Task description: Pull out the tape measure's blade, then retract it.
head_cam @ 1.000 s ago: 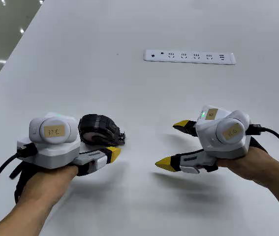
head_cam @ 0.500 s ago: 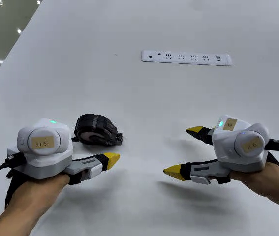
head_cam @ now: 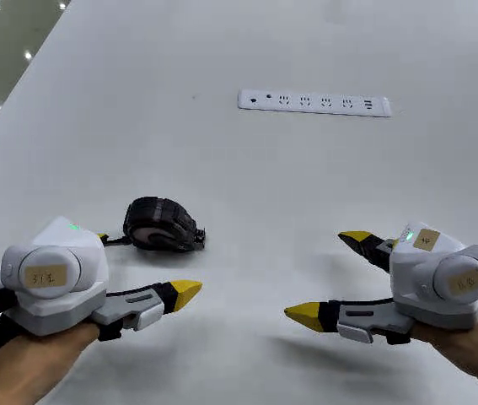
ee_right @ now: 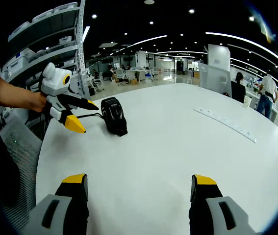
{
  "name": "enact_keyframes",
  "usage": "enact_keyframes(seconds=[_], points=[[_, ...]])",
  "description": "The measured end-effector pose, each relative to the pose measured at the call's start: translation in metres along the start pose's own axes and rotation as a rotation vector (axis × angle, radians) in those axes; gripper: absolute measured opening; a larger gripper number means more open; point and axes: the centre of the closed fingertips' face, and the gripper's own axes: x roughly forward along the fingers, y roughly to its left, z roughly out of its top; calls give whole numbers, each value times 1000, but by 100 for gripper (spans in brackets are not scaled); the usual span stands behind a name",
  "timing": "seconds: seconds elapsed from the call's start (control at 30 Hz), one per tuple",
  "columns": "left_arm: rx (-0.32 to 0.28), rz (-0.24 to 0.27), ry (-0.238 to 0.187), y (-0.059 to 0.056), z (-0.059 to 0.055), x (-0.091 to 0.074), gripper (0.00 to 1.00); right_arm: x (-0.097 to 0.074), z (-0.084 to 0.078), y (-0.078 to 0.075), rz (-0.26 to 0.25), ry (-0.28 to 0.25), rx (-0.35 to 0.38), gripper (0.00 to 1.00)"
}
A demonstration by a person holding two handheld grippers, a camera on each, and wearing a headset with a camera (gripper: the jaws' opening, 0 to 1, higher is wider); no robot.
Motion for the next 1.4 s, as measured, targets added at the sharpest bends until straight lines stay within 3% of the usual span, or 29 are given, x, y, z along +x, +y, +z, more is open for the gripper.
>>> enact_keyframes(seconds=[0.17, 0.5, 0.83, 1.0, 1.13, 1.27, 1.4], points=[[16, -15, -8, -1, -2, -3, 93, -4, 0, 1, -7, -18, 14, 88], [61, -54, -69, -9, 3, -13, 99, -16, -1, 6, -32, -52, 45, 94], [66, -71, -70, -11, -2, -22, 99, -27, -7, 5, -80, -69, 59, 99], [58, -81, -89, -13, 3, -25, 99, -33, -5, 3, -105, -95, 79, 99], [96, -88, -105, -16, 6, -28, 99, -35, -6, 3, -110, -100, 89, 99], [94, -90, -85, -15, 3, -27, 99, -38, -5, 3, -114, -109, 93, 99], [108, -99, -92, -16, 7, -28, 99, -39, -5, 3, -118, -109, 90, 99]])
